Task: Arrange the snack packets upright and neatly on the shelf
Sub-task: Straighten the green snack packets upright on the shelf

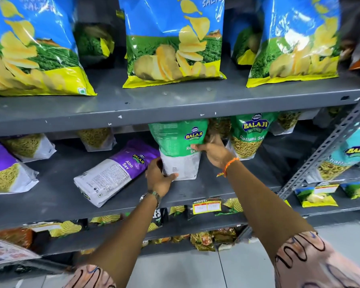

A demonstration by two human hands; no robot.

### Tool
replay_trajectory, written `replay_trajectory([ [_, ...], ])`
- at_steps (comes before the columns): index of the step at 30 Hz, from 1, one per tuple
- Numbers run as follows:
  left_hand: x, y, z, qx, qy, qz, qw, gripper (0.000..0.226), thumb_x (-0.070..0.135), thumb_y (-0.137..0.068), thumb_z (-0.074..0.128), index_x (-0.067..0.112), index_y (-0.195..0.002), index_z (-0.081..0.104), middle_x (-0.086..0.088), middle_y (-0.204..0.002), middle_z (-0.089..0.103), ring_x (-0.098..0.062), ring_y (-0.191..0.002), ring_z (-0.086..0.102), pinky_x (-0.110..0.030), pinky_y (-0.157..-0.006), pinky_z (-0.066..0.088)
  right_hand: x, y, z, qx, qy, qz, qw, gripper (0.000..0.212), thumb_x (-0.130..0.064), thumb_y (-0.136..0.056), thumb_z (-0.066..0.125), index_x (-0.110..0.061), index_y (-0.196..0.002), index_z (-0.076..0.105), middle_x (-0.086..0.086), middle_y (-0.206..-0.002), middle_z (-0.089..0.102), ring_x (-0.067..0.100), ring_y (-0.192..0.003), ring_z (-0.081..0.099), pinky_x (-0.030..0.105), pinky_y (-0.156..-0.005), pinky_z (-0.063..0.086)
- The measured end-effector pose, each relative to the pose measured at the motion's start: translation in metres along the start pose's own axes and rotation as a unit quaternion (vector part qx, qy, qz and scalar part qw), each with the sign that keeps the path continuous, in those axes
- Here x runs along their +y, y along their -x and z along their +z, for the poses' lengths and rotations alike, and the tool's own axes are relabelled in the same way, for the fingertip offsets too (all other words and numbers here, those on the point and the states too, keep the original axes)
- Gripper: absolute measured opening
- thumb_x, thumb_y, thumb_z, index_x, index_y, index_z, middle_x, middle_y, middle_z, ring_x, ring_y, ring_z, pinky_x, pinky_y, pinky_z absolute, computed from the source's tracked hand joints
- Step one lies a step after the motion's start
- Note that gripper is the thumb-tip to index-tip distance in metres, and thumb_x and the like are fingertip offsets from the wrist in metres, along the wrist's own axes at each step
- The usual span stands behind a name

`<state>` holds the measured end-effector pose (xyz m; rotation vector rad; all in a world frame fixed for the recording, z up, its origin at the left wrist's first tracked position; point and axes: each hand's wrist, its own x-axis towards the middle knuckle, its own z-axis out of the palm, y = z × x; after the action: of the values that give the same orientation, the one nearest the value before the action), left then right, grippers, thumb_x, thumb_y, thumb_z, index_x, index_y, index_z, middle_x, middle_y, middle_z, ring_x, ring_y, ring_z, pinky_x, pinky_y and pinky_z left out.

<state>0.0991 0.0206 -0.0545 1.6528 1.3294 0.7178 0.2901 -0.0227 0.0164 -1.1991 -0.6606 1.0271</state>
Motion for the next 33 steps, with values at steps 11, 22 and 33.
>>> replay_trajectory([
  [11,0.03,0.01,0.026,0.05,0.263,-0.172,0.948,0.038,0.032,-0.097,0.048,0.015,-0.131,0.048,-0.013,-0.146,0.038,-0.037,-0.134,0.045,-0.057,-0.114,0.038,0.055,0.029,-0.015,-0.034,0.171,0.043,0.984,0.073,0.03,-0.069,0.06,-0.007,-0.131,0.049,0.012,-0.129,0.064,0.022,-0.119,0.059,0.043,-0.104,0.05],
  [22,0.045,-0.033,0.002,0.011,0.43,-0.109,0.896,0.061,0.044,-0.105,0.029,0.006,-0.151,0.039,-0.013,-0.16,0.039,-0.028,-0.148,0.038,-0.045,-0.126,0.024,0.082,0.046,-0.001,0.085,0.058,0.033,0.994,0.046,0.014,-0.096,0.038,-0.001,-0.139,0.045,0.009,-0.116,0.05,0.012,-0.082,0.053,0.022,-0.072,0.047],
  [33,0.033,0.058,0.055,-0.07,0.243,-0.062,0.965,0.114,0.011,-0.066,0.064,0.02,-0.16,0.001,-0.002,-0.169,0.014,-0.02,-0.154,0.022,-0.044,-0.128,0.021,0.033,-0.029,0.005,-0.117,0.219,0.04,0.968,0.07,0.034,-0.081,0.033,0.005,-0.144,0.038,0.026,-0.148,0.046,0.028,-0.13,0.05,0.045,-0.117,0.037],
])
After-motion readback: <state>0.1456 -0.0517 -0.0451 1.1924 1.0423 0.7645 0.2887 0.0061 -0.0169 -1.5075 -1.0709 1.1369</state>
